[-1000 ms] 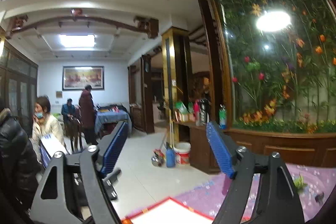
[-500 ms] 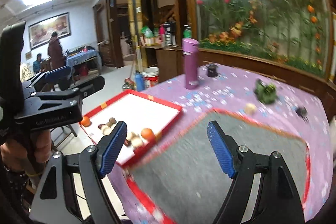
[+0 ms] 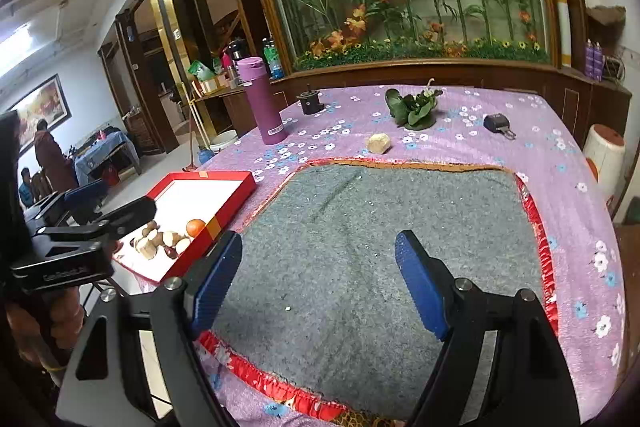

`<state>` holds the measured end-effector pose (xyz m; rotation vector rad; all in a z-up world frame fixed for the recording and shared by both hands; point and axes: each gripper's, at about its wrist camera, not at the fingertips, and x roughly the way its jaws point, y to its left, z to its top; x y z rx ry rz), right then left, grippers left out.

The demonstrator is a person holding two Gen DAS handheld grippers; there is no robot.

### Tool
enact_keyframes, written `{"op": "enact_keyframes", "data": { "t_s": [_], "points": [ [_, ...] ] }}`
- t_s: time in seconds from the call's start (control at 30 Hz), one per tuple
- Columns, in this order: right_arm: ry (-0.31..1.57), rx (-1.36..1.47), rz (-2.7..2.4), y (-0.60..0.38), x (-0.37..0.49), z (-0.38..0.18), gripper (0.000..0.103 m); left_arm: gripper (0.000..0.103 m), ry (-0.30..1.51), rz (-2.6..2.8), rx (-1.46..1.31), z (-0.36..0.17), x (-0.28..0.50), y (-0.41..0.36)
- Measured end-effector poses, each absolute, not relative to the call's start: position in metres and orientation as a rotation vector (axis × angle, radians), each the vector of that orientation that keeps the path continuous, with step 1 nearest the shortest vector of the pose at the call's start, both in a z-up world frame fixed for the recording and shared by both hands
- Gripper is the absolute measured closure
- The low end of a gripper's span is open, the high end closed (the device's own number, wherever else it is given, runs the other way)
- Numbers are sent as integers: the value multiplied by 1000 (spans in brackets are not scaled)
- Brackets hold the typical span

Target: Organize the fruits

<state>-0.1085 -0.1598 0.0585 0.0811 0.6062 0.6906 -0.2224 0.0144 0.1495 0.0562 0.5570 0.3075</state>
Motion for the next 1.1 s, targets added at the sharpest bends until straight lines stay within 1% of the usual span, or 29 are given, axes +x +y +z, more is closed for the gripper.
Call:
{"op": "enact_keyframes", "data": {
  "t_s": [0.47,0.63,1.1],
  "points": [
    [676,37,696,-126,-104,51,23,0,559,479,-21,132,-215,69],
    [666,10,707,-114,-107,56,23,0,571,556,-40,125,-214,89],
    [672,-4,736,-92,-108,63,23,0,566,593,-21,128,-220,105]
  ]
}}
